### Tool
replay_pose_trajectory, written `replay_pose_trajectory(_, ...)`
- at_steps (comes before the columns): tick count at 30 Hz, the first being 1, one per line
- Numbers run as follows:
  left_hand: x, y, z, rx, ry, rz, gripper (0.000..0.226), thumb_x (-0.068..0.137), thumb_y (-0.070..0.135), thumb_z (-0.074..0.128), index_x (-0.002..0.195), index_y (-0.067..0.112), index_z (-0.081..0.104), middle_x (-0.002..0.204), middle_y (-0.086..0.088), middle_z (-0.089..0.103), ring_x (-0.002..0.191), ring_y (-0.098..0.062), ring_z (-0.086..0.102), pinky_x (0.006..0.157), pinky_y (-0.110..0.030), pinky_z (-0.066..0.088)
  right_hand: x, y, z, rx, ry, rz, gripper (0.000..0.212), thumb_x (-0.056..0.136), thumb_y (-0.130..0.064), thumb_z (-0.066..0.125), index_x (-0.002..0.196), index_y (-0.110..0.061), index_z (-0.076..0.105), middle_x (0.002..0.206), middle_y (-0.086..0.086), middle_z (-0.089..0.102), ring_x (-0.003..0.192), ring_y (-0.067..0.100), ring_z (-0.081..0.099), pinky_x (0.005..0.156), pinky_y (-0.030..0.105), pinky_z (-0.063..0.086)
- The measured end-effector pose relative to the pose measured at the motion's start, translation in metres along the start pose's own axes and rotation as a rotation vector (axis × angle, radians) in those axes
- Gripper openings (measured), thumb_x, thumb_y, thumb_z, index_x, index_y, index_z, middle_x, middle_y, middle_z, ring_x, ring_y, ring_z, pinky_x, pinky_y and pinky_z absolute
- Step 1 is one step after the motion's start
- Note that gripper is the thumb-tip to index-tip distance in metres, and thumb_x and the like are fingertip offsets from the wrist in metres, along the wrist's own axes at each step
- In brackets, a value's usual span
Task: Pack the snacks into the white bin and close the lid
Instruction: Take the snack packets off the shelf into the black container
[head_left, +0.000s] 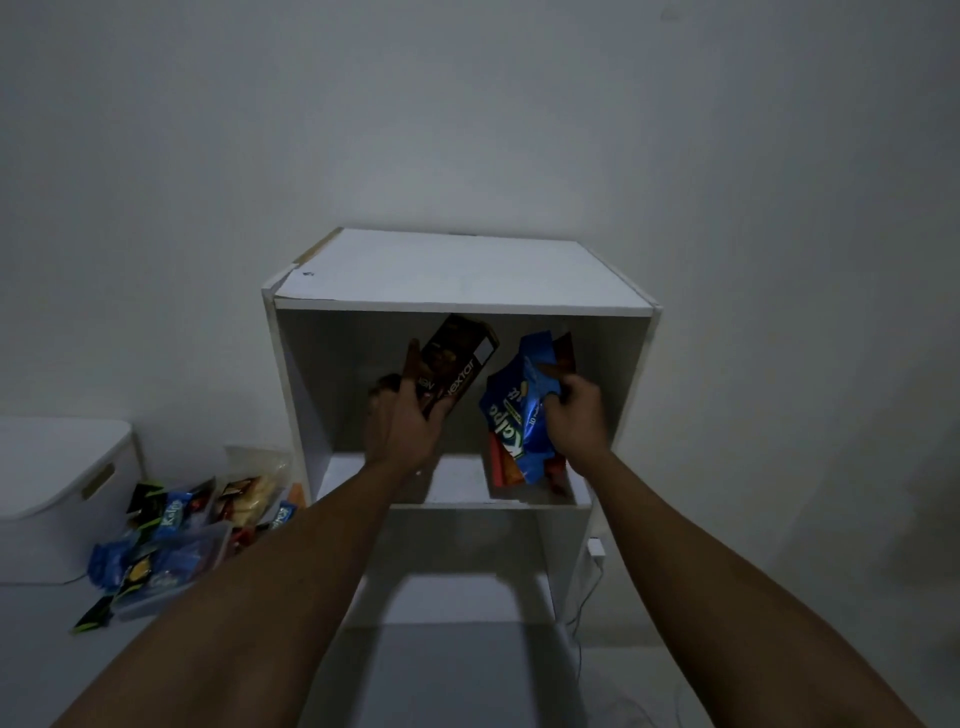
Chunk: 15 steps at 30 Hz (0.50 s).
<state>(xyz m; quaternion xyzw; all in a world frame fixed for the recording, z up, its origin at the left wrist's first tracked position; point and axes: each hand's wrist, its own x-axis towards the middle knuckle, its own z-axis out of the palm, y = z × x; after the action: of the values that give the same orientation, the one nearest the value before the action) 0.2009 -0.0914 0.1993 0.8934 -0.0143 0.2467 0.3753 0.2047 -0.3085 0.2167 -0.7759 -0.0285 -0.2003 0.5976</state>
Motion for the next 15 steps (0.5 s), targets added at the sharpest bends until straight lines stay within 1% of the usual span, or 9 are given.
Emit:
replay_pose_trajectory(1,-0.008,0.008,-0.001,-0.002,0.007,-0.012,0.086,0.093,0.046,0.06,0.156,0.039,0.002,0.132,-0.024,0.046,0.119,-0.039,0.045,0.093,-0.045,0.04,-0.007,0.001,-0.006,0.009,0.001,0.0,0.037,0.092,0.011,0.048,0.122,-0.003,0.064,0.103,0.01,0.068,0.094,0.032,0.069,0.081,0.043,0.06)
replay_pose_trajectory(3,-0.027,0.025,-0.002,0.005,0.026,-0.02,0.085,0.092,0.051,0.058,0.155,0.042,0.001,0.131,-0.023,0.046,0.118,-0.038,0.044,0.095,-0.046,0.04,-0.023,0.0,-0.021,0.023,-0.019,0.004,0.042,0.091,0.009,0.051,0.127,-0.008,0.064,0.1,0.014,0.07,0.077,0.025,0.068,0.068,0.031,0.061)
replay_pose_trajectory(4,-0.038,0.033,-0.001,0.014,0.041,-0.019,0.085,0.092,0.052,0.057,0.154,0.043,0.0,0.132,-0.023,0.046,0.119,-0.037,0.045,0.095,-0.046,0.04,-0.032,0.0,-0.028,0.032,-0.032,0.004,0.044,0.09,0.008,0.053,0.128,-0.009,0.065,0.096,0.017,0.071,0.072,0.03,0.068,0.064,0.033,0.061)
replay_pose_trajectory(5,-0.049,0.041,0.001,0.015,0.059,-0.021,0.085,0.091,0.053,0.057,0.154,0.044,0.001,0.133,-0.022,0.047,0.12,-0.038,0.045,0.094,-0.047,0.041,-0.042,-0.001,-0.035,0.048,-0.044,0.008,0.044,0.089,0.007,0.055,0.128,-0.01,0.065,0.093,0.016,0.072,0.075,0.036,0.069,0.068,0.041,0.061)
replay_pose_trajectory(6,-0.062,0.049,0.003,0.016,0.072,-0.029,0.085,0.091,0.054,0.058,0.154,0.044,0.001,0.133,-0.022,0.047,0.12,-0.038,0.045,0.093,-0.047,0.043,-0.052,0.0,-0.043,0.082,-0.055,0.016,0.043,0.088,0.006,0.057,0.127,-0.011,0.066,0.09,0.01,0.072,0.082,0.038,0.07,0.074,0.047,0.061)
replay_pose_trajectory(8,-0.091,0.065,0.009,0.023,0.086,-0.037,0.086,0.09,0.054,0.058,0.154,0.043,0.002,0.131,-0.021,0.049,0.119,-0.038,0.046,0.09,-0.046,0.044,-0.075,0.005,-0.06,0.163,-0.072,0.042,0.042,0.085,0.004,0.062,0.124,-0.011,0.068,0.088,0.0,0.072,0.088,0.032,0.072,0.081,0.052,0.059)
replay_pose_trajectory(10,-0.122,0.081,0.02,0.016,0.075,-0.041,0.087,0.091,0.05,0.06,0.155,0.038,0.004,0.128,-0.021,0.049,0.119,-0.036,0.045,0.091,-0.043,0.042,-0.099,0.012,-0.079,0.225,-0.085,0.08,0.041,0.084,0.003,0.065,0.122,-0.011,0.069,0.094,-0.001,0.072,0.091,0.025,0.072,0.084,0.048,0.06)
replay_pose_trajectory(12,-0.152,0.094,0.035,-0.001,0.042,-0.041,0.087,0.091,0.047,0.062,0.156,0.034,0.006,0.129,-0.021,0.048,0.119,-0.035,0.044,0.092,-0.039,0.037,-0.123,0.023,-0.1,0.285,-0.088,0.126,0.038,0.084,-0.002,0.072,0.121,-0.011,0.069,0.104,0.004,0.072,0.095,0.023,0.072,0.084,0.043,0.061)
replay_pose_trajectory(15,-0.193,0.107,0.066,-0.004,-0.029,-0.066,0.087,0.09,0.053,0.059,0.156,0.036,0.005,0.125,-0.017,0.052,0.116,-0.031,0.049,0.093,-0.039,0.041,-0.155,0.046,-0.135,0.31,-0.061,0.2,0.045,0.079,-0.011,0.082,0.122,-0.009,0.069,0.111,0.005,0.071,0.098,0.018,0.072,0.082,0.035,0.061)
